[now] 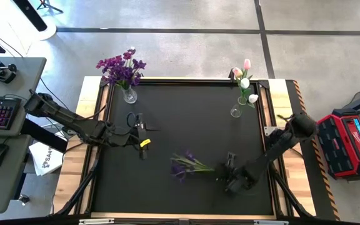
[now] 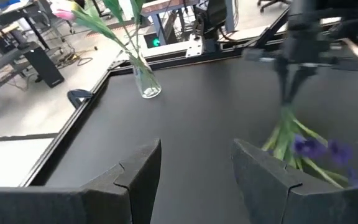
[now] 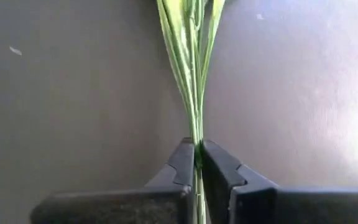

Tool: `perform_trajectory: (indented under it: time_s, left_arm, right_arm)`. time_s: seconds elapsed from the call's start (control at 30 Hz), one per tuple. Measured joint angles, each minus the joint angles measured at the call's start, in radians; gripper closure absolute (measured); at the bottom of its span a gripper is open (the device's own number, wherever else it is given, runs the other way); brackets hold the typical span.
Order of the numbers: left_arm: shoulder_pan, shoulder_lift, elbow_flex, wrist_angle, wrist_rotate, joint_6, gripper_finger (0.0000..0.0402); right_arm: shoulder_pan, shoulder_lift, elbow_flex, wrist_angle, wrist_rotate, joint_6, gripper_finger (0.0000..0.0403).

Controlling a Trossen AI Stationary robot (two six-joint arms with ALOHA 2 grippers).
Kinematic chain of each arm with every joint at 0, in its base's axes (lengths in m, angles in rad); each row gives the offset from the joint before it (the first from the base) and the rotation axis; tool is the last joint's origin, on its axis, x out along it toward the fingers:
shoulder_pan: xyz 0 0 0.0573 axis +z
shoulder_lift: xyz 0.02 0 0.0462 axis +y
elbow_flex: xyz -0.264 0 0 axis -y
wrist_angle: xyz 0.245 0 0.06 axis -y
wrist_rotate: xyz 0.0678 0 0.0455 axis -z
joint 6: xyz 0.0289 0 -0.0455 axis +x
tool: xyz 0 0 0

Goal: Sort flowers into vase by color
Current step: Put the purple flowers into the left transparent vase

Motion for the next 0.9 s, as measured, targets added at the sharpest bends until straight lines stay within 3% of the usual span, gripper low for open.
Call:
perform_trajectory:
  time_s: [0.1,0.2,0.4,0.63,0.8,0.9]
  left_arm:
    - [-0.024,0.0,0.0,0.0,0.0,-0.018,0.0218]
    - [-0.052,-0.003,0.0,-0.001,-0.015,-0.037,0.0218]
    - [-0.17,-0.066,-0.001,-0.002,-0.186,-0.097,0.0218]
    - [-0.306,-0.129,-0.001,0.011,-0.201,-0.152,0.0218]
    - [-0.331,-0.045,-0.001,0.009,-0.2,-0.153,0.0218]
    - [-0.309,0.029,-0.001,0.078,-0.181,-0.152,0.0218]
  right_arm:
    - [-0.018,-0.111,-0.17,0.195,-0.003,-0.015,0.0398]
    - [-0.075,-0.216,-0.338,0.509,0.004,-0.112,0.0401]
    - [-0.26,-0.299,-0.558,1.097,-0.065,-0.372,0.0402]
    - [-0.456,-0.263,-0.588,1.425,-0.334,-0.687,0.0402]
    - [-0.563,-0.205,-0.588,1.781,-0.569,-0.841,0.0403]
    - [-0.608,-0.164,-0.587,1.951,-0.652,-0.874,0.0403]
